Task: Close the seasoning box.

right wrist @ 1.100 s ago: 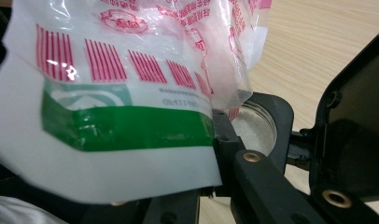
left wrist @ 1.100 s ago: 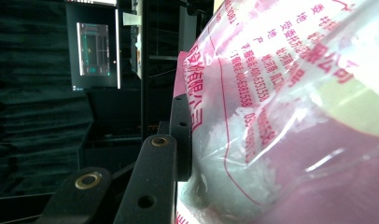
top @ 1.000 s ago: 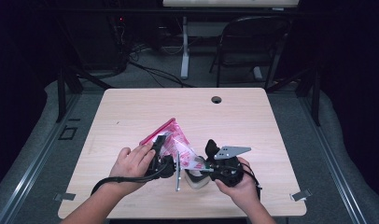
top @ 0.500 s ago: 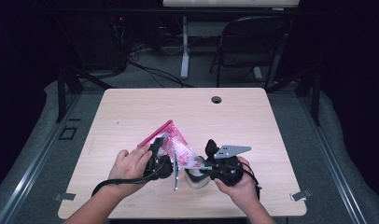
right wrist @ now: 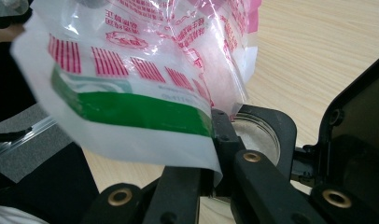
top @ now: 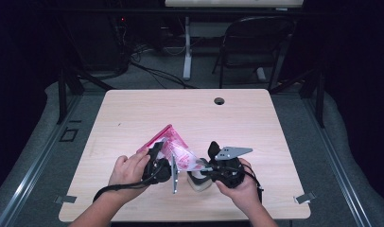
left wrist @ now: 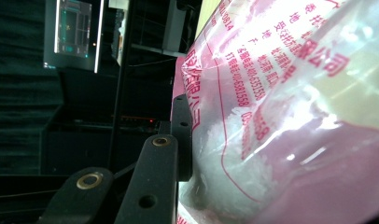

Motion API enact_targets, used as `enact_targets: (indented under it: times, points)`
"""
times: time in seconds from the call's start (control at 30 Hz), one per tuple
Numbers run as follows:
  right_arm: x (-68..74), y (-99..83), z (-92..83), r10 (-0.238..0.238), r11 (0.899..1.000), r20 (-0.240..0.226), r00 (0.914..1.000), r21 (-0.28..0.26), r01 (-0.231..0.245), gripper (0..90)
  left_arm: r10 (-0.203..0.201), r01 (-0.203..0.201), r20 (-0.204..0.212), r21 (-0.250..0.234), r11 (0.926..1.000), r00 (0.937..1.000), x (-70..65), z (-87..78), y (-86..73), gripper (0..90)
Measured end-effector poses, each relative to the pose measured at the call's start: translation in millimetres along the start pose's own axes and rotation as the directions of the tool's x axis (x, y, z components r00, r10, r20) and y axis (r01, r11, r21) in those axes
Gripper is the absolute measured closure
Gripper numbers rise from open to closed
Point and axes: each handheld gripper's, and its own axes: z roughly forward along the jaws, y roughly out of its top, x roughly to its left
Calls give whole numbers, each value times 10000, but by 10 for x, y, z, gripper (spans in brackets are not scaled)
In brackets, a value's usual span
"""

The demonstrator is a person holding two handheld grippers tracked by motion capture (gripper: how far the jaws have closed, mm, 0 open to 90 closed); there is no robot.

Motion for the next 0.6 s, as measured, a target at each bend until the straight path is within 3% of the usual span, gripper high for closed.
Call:
enact_targets:
  times: [0.43,0.6]
  points:
    - [7,10,12,3,10000,-21,10000,7,-3,900,-264,262,322,81,9996,9991,-20,15,-36,784]
    - [8,14,6,-12,10000,-10,10000,-19,12,900,-572,565,665,128,9983,9961,-13,25,-46,784]
